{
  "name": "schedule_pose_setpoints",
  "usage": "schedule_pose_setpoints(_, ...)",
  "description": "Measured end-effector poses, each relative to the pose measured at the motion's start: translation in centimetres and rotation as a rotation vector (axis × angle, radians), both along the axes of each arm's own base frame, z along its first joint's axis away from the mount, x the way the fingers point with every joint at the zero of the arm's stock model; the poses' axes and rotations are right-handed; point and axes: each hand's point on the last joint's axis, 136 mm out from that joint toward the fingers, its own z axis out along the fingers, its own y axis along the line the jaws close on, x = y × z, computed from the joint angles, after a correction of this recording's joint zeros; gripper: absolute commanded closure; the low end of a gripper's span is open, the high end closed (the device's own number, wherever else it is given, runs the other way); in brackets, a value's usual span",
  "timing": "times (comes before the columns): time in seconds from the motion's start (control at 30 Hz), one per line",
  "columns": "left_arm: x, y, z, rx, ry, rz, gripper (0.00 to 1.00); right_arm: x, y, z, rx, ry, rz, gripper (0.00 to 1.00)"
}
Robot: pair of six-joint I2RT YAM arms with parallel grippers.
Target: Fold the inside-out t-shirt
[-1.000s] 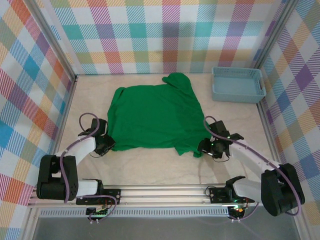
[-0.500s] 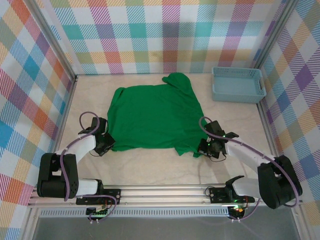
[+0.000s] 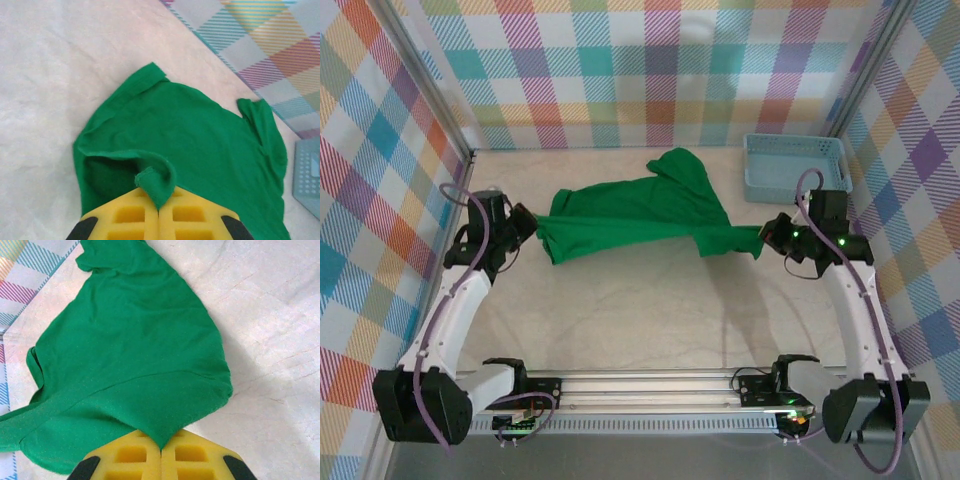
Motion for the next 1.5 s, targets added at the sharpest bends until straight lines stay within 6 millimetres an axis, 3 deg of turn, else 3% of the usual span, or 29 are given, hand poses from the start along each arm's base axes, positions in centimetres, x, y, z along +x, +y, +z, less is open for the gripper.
schedule_pose_setpoints(0.1, 3.3, -1.0, -1.0, -0.015, 0.038, -0.055, 1.0, 1.5, 0.2, -0.4, 0.024, 0.024, 0.012, 1.0)
schedule_pose_setpoints(0.23, 7.3, -1.8, -6.1, -0.029, 0.175, -0.103, 1.0, 4.5, 0.6, -2.2, 0.052, 0.074, 0.031, 1.0)
schedule_pose_setpoints(0.37, 10.7, -2.4, -11.7, -0.037, 0.322, -0.136, 0.86, 7.4, 0.2, -5.1, 0.043, 0.137, 0.02, 1.0)
schedule_pose_setpoints(0.5, 13.2, -2.5, -14.8, -0.032, 0.385, -0.148, 0.7, 9.0, -0.5, -7.0, 0.013, 0.181, -0.003, 1.0)
schedule_pose_setpoints(0.6, 13.0, -2.5, -15.2, -0.031, 0.409, -0.148, 0.64, 9.8, -0.9, -7.7, -0.005, 0.186, -0.015, 1.0)
schedule_pose_setpoints(0.7, 12.6, -3.0, -14.3, -0.004, 0.389, -0.162, 0.53, 9.9, -1.1, -7.8, -0.015, 0.185, -0.022, 1.0)
schedule_pose_setpoints(0.83, 10.7, -4.5, -12.6, 0.039, 0.363, -0.192, 0.51, 10.1, -1.2, -7.8, -0.019, 0.176, -0.022, 1.0)
schedule_pose_setpoints(0.93, 10.4, -6.5, -11.8, 0.066, 0.34, -0.23, 0.53, 10.2, -1.2, -7.8, -0.023, 0.172, -0.023, 0.99)
schedule_pose_setpoints(1.03, 10.1, -7.8, -13.0, 0.081, 0.366, -0.259, 0.54, 10.2, -1.3, -7.8, -0.031, 0.17, -0.025, 0.99)
schedule_pose_setpoints(1.27, 11.5, -7.1, -16.6, 0.139, 0.444, -0.241, 0.57, 10.4, -1.4, -7.7, -0.034, 0.16, -0.027, 0.99)
schedule_pose_setpoints(1.37, 12.1, -6.7, -16.7, 0.164, 0.447, -0.22, 0.58, 10.5, -1.4, -7.7, -0.035, 0.157, -0.027, 0.99)
schedule_pose_setpoints(1.5, 13.6, -6.5, -16.0, 0.188, 0.424, -0.21, 0.7, 10.6, -1.4, -8.0, -0.034, 0.163, -0.027, 0.99)
